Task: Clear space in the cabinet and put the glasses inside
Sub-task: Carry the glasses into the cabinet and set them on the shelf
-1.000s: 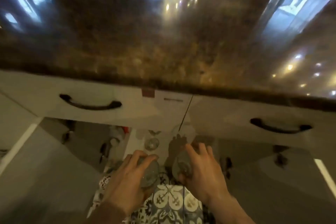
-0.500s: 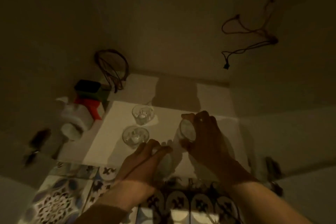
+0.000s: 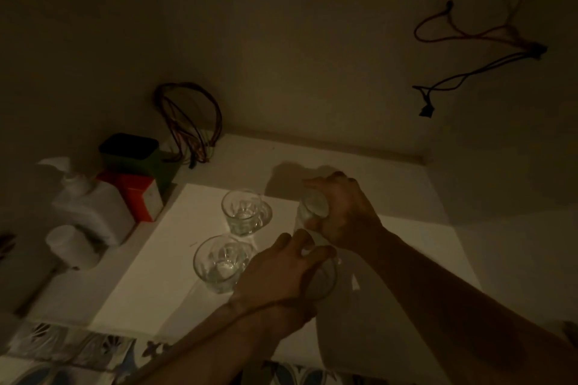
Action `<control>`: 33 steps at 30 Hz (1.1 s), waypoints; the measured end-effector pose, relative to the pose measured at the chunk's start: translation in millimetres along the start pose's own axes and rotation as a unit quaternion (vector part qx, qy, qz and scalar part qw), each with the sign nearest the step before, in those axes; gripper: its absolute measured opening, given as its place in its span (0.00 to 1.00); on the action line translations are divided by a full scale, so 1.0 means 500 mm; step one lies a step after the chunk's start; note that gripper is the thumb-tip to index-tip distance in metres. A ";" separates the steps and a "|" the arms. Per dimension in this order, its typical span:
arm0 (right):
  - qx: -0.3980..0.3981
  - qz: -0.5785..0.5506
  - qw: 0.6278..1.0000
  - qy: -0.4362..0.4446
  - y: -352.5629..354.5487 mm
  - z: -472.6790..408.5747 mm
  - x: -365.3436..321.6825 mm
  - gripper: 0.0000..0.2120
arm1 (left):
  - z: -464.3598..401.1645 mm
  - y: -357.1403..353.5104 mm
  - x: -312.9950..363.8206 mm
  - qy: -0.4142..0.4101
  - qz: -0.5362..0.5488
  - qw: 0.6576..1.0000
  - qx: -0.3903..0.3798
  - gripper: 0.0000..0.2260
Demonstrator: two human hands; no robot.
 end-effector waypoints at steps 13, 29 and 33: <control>-0.050 -0.014 0.999 -0.005 -0.015 -0.067 -0.007 0.38 | -0.005 0.009 0.000 -0.011 -0.018 1.000 0.004 0.39; -0.047 -0.054 0.997 0.000 -0.020 -0.058 -0.015 0.42 | -0.008 -0.004 -0.022 -0.013 -0.051 0.998 -0.044 0.43; -0.039 -0.050 0.998 -0.011 -0.016 -0.045 -0.018 0.38 | -0.001 -0.010 -0.025 -0.014 -0.044 0.998 -0.042 0.48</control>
Point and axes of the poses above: each hand's wrist, its own z-axis away from the middle knuckle, its own y-axis out of the back of the hand, x = y × z, the point moved 7 cm from there along -z, towards the middle knuckle, and after that the axes turned 11 degrees about -x, right-handed, at the moved point
